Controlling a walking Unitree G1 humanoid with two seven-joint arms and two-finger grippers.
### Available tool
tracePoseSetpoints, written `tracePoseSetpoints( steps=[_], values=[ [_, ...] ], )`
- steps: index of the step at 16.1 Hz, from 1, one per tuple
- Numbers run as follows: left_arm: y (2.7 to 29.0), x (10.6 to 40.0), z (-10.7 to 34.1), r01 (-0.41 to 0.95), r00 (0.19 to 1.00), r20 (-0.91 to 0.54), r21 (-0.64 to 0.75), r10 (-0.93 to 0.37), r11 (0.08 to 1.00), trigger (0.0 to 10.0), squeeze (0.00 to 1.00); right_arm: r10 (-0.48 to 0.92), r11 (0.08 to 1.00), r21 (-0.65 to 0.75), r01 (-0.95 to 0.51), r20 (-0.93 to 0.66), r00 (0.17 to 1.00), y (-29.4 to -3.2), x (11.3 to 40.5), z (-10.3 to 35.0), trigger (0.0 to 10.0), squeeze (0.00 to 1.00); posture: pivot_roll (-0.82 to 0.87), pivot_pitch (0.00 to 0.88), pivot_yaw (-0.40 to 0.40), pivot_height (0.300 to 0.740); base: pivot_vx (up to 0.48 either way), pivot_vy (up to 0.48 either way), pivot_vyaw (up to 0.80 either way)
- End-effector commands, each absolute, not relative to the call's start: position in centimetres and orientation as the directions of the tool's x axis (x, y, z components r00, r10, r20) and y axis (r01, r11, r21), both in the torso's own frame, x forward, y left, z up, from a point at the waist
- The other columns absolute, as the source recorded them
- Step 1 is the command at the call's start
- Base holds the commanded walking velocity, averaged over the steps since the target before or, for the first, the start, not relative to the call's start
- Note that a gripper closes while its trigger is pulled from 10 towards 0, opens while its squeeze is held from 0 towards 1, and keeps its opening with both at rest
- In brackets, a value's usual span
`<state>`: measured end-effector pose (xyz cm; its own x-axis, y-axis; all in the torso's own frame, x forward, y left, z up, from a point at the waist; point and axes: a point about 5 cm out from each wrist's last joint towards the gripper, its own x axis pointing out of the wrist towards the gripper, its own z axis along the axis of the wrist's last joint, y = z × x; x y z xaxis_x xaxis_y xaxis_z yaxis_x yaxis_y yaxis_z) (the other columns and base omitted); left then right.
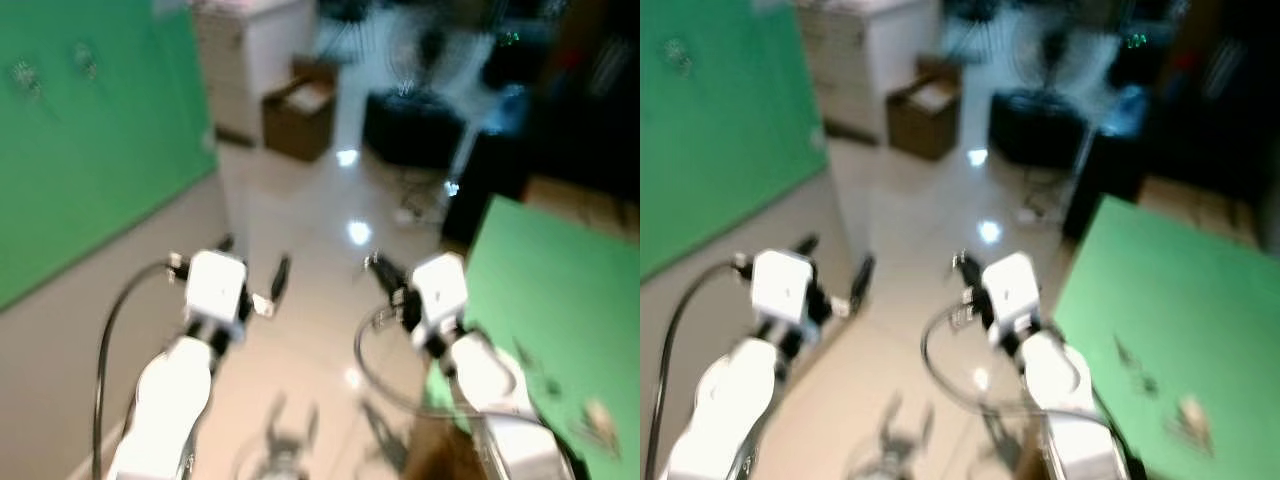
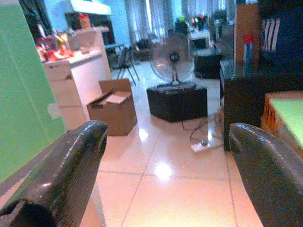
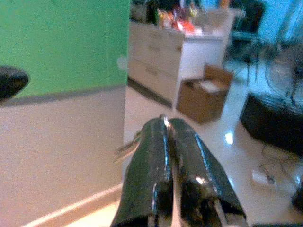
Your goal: Hang keys on a hook
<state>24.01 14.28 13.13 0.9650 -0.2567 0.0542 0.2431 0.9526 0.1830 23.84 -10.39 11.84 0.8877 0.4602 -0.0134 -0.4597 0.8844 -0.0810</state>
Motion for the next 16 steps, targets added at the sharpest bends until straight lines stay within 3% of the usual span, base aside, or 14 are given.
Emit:
tracePoseSetpoints(
  steps=[1, 8, 16],
  values=[
    [14.3, 24.0, 12.8, 0.226, 0.971, 0.038, 0.178, -0.236, 0.958, 10.0, 0.00, 0.436, 0.896, -0.085, -0.435, -0.019, 0.900, -11.1, 24.0, 11.9, 10.0, 0.00, 0.02, 0.000, 0.015, 0.740, 0.000, 0.000, 0.80],
    [13.7, 24.0, 13.6, 0.253, 0.961, 0.072, 0.167, -0.268, 0.953, 10.0, 0.00, 0.431, 0.899, -0.068, -0.433, -0.038, 0.902, -11.3, 24.2, 11.6, 10.0, 0.00, 0.03, 0.000, 0.005, 0.740, 0.000, 0.000, 0.80],
    [13.3, 23.9, 13.8, 0.281, 0.950, 0.080, 0.192, -0.300, 0.940, 10.0, 0.00, 0.453, 0.889, -0.069, -0.454, -0.026, 0.891, -11.2, 24.7, 12.0, 10.0, 0.00, 0.03, 0.000, 0.002, 0.740, 0.295, 0.000, 0.80]
  ],
)
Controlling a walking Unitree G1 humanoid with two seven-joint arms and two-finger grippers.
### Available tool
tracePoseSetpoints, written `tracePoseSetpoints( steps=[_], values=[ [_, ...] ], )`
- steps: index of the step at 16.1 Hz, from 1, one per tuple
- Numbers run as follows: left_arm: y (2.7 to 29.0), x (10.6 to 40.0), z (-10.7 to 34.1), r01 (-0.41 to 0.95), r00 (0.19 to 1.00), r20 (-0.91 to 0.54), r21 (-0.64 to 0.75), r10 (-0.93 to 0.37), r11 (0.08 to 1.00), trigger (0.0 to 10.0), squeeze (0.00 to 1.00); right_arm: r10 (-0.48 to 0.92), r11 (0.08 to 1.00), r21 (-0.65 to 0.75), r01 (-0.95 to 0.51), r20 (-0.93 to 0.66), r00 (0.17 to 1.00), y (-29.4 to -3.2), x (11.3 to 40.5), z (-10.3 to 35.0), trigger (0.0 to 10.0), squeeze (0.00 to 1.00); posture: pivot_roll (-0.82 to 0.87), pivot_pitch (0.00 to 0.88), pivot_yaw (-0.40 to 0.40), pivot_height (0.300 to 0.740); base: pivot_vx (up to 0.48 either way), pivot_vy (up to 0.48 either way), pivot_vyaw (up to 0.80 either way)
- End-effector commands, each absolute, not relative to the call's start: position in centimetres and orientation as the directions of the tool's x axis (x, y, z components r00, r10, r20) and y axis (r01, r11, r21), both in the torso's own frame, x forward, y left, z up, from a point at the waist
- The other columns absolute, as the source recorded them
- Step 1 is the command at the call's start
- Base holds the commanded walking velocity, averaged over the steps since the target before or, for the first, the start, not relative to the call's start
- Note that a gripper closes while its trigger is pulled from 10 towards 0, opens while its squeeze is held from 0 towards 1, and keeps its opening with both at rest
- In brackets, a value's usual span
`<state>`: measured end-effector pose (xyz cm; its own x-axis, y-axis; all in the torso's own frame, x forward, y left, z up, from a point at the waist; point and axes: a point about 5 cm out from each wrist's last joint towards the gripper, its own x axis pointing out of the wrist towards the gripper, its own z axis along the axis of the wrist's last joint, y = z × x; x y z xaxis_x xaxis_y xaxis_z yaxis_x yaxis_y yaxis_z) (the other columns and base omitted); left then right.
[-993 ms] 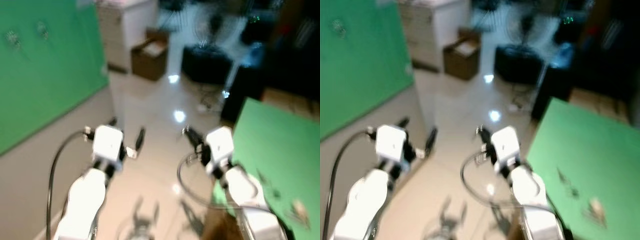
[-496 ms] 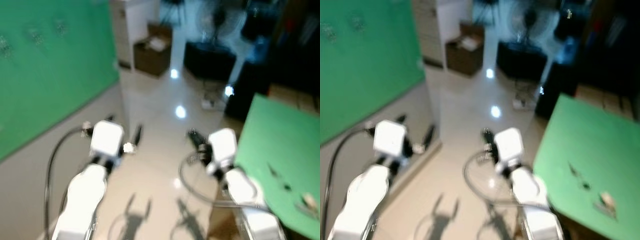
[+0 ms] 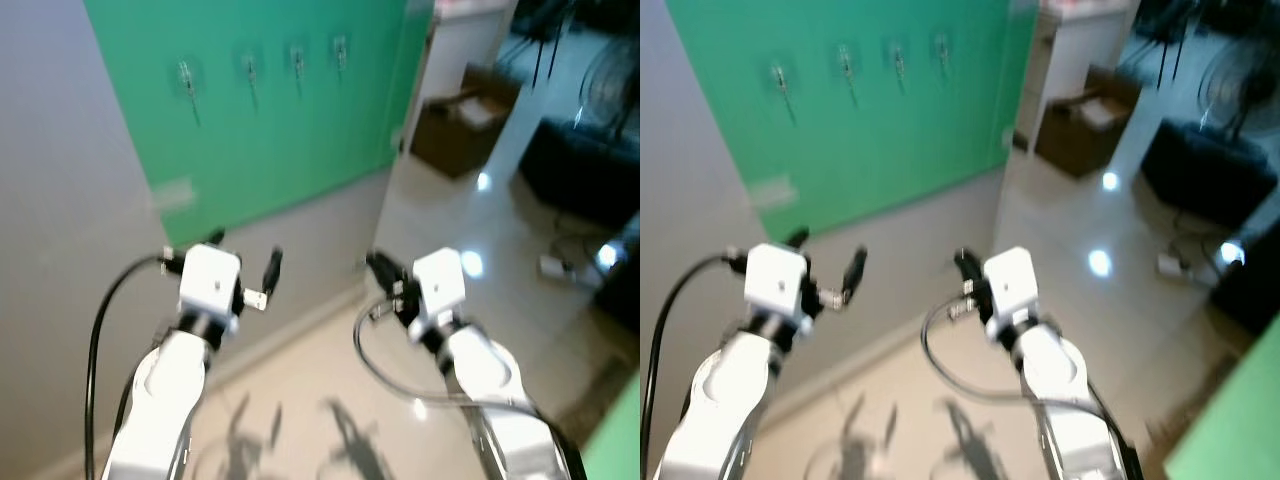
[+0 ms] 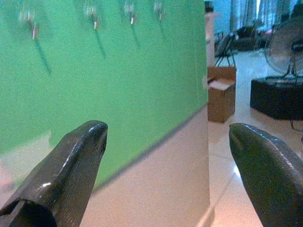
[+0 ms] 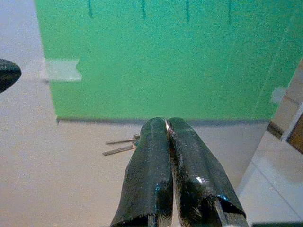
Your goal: Hang keys on a hook
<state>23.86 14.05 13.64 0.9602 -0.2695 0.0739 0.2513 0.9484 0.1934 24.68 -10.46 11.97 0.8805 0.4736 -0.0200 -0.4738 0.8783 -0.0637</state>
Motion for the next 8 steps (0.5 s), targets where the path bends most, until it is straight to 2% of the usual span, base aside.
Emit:
tracePoseSetpoints(
  steps=[1, 8],
  values=[
    [13.26, 23.90, 13.87, 0.280, 0.951, 0.081, 0.193, -0.300, 0.940, 10.0, 0.00, 0.452, 0.889, -0.069, -0.453, -0.023, 0.892, -11.34, 24.84, 12.05, 10.0, 0.00, 0.03, 0.000, 0.001, 0.740, 0.319, 0.000, 0.80],
    [13.19, 23.95, 14.02, 0.284, 0.948, 0.087, 0.201, -0.306, 0.937, 10.0, 0.00, 0.466, 0.884, -0.047, -0.466, -0.002, 0.885, -11.52, 24.83, 12.28, 10.0, 0.00, 0.04, 0.000, 0.006, 0.740, 0.317, 0.000, 0.80]
  ],
)
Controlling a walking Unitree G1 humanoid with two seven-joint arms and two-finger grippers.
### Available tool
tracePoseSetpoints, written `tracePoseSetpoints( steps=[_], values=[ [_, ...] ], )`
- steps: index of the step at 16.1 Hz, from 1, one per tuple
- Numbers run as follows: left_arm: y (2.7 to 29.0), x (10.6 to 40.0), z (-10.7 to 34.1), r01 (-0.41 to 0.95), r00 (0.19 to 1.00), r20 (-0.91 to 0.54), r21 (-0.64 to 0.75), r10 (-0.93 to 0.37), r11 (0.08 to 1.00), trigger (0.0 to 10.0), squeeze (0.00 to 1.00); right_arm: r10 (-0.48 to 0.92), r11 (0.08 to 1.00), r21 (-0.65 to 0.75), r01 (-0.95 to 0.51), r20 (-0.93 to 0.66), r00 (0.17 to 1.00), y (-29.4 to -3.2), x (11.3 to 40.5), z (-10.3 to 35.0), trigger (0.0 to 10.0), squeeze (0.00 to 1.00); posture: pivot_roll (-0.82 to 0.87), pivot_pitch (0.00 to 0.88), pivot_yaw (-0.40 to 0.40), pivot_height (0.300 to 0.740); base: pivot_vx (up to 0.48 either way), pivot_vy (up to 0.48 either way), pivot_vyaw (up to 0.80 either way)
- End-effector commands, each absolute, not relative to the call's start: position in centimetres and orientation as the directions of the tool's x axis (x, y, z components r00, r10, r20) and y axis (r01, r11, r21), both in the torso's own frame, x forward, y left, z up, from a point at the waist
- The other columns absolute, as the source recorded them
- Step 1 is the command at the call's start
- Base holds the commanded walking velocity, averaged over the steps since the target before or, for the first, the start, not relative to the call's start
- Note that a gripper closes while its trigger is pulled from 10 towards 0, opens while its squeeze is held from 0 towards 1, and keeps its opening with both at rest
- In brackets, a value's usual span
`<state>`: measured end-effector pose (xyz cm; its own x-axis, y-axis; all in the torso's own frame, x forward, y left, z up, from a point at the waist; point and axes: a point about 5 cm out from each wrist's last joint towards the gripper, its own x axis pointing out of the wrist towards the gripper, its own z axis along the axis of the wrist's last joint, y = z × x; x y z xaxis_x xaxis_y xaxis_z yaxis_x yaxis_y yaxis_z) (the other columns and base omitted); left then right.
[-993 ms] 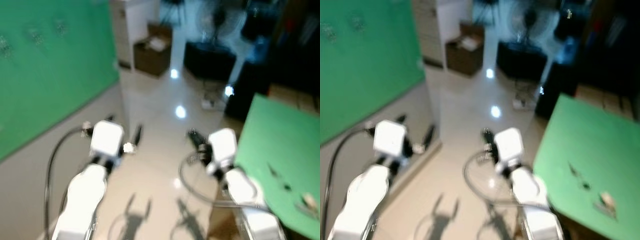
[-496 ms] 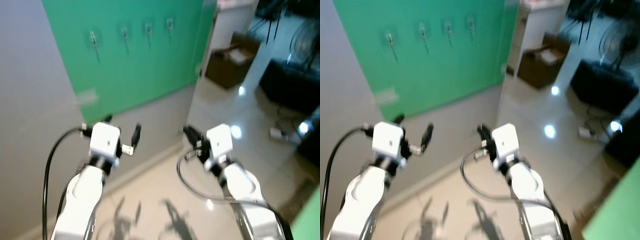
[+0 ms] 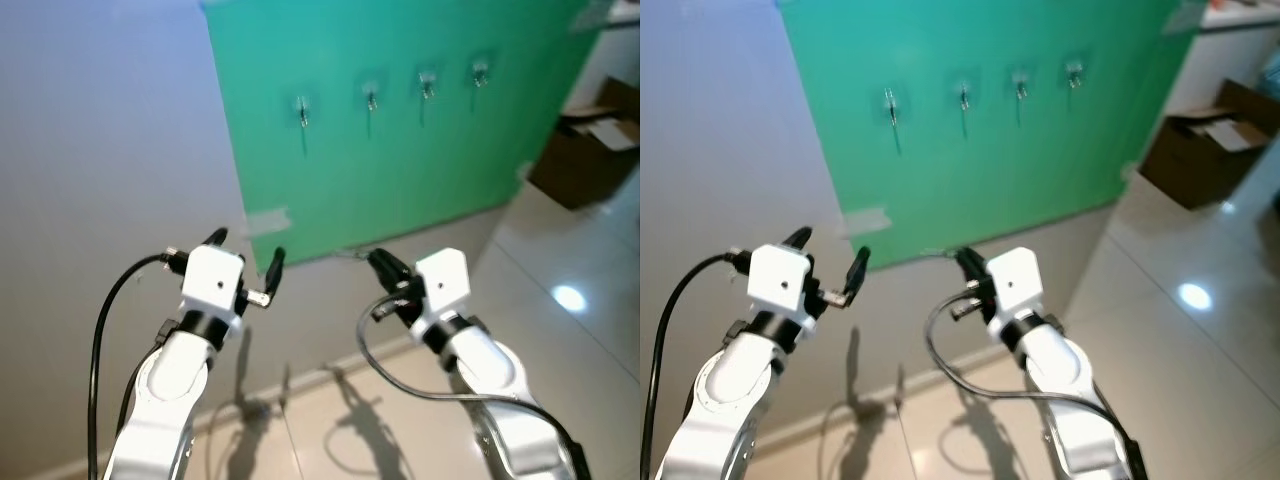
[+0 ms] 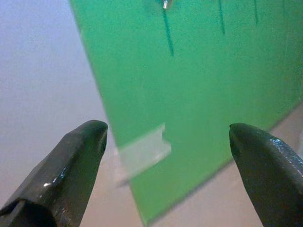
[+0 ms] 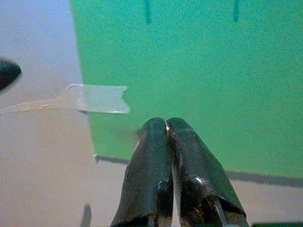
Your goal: Hang keys on a hook
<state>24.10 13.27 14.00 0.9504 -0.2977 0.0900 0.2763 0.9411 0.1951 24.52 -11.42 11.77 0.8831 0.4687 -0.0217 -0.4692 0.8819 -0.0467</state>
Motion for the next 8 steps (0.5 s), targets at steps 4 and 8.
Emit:
tracePoseSetpoints(
  steps=[4, 8],
  values=[
    [13.2, 23.9, 14.6, 0.283, 0.943, 0.131, 0.172, -0.306, 0.944, 10.0, 0.00, 0.523, 0.849, 0.047, -0.527, 0.074, 0.849, -11.6, 23.8, 13.1, 10.0, 0.00, 0.03, 0.000, 0.015, 0.740, 0.148, 0.000, 0.40],
    [13.0, 23.9, 14.8, 0.285, 0.937, 0.151, 0.186, -0.314, 0.940, 10.0, 0.00, 0.556, 0.827, 0.051, -0.561, 0.076, 0.827, -11.8, 23.4, 13.1, 10.0, 0.00, 0.03, 0.000, 0.012, 0.740, 0.000, 0.000, 0.00]
  ],
)
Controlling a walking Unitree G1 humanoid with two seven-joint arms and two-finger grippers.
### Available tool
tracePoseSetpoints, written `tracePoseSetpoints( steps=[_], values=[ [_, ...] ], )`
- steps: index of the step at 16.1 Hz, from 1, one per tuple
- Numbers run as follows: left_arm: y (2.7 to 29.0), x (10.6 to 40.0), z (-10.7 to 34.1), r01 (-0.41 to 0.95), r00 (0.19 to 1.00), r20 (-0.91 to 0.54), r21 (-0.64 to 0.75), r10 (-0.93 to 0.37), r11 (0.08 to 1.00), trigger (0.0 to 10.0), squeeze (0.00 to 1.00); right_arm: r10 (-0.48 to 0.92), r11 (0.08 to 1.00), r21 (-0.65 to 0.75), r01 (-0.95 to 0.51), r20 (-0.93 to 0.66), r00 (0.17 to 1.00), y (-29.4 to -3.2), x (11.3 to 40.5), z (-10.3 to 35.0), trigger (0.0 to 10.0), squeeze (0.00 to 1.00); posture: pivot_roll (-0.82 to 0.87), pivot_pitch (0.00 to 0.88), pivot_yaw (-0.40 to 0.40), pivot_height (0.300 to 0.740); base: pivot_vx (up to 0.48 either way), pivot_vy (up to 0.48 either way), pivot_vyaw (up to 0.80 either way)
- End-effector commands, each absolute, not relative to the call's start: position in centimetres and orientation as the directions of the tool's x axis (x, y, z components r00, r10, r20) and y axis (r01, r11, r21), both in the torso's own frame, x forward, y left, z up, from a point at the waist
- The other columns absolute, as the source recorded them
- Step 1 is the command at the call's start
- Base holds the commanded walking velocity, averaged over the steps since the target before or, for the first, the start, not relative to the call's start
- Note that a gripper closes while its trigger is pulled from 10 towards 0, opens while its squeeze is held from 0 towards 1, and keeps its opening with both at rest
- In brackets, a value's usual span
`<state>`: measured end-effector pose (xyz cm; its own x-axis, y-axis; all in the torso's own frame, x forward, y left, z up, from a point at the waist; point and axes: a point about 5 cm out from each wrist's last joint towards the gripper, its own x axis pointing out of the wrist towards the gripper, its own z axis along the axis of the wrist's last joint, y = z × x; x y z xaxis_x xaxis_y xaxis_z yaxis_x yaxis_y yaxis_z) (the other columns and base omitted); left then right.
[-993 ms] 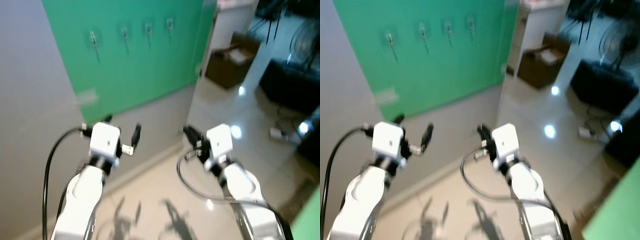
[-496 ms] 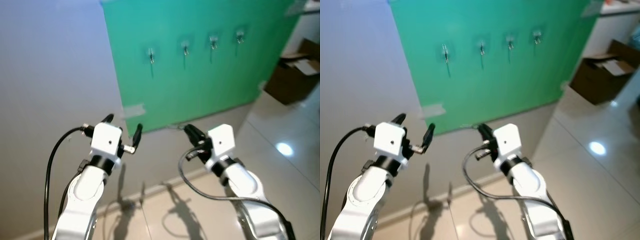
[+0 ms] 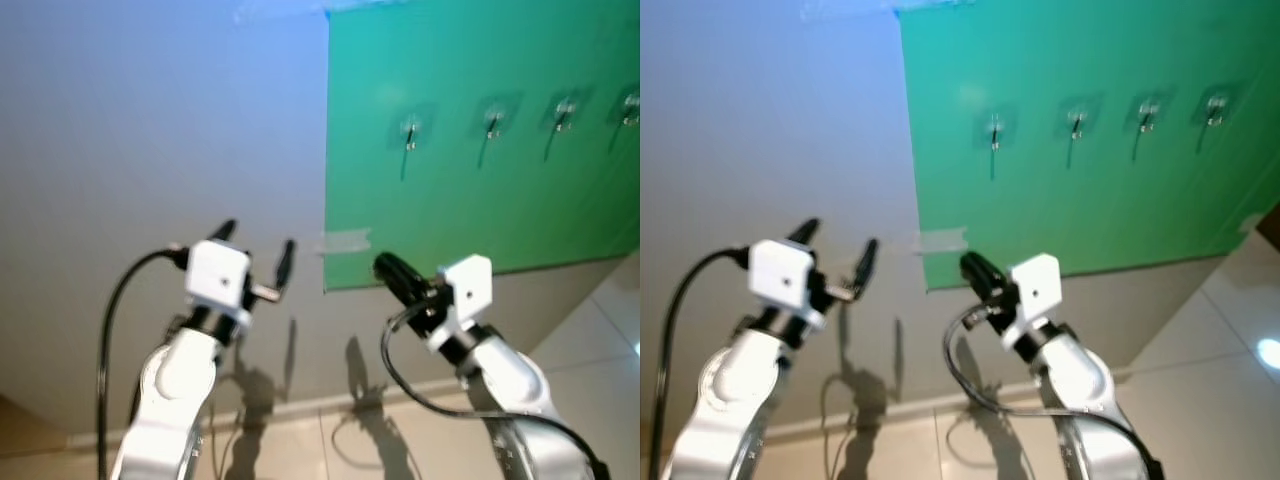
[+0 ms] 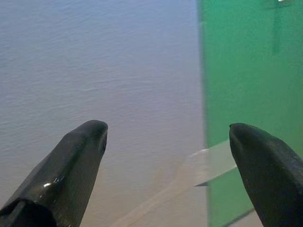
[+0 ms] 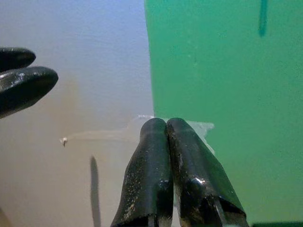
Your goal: Hang keys on a hook
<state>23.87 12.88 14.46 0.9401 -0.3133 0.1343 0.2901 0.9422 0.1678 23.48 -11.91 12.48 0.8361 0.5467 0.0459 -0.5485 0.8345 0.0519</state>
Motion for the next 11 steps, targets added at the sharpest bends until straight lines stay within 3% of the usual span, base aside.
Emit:
tracePoseSetpoints(
  steps=[1, 4, 11],
  values=[
    [12.9, 23.9, 14.9, 0.286, 0.936, 0.154, 0.190, -0.316, 0.939, 10.0, 0.00, 0.572, 0.816, 0.045, -0.576, 0.081, 0.817, -11.6, 23.3, 13.2, 10.0, 0.00, 0.03, 0.000, 0.012, 0.740, 0.000, 0.000, 0.00],
    [12.9, 24.1, 14.9, 0.282, 0.937, 0.158, 0.189, -0.312, 0.941, 10.0, 0.00, 0.600, 0.795, 0.037, -0.606, 0.104, 0.793, -11.1, 23.5, 13.8, 10.0, 0.00, 0.03, 0.000, 0.010, 0.740, 0.000, 0.000, 0.36],
    [13.0, 24.4, 15.0, 0.276, 0.936, 0.166, 0.196, -0.310, 0.941, 10.0, 0.00, 0.610, 0.784, 0.043, -0.619, 0.129, 0.782, -10.4, 23.7, 14.2, 10.0, 0.00, 0.03, 0.000, 0.010, 0.740, 0.000, -0.296, 0.80]
  ],
)
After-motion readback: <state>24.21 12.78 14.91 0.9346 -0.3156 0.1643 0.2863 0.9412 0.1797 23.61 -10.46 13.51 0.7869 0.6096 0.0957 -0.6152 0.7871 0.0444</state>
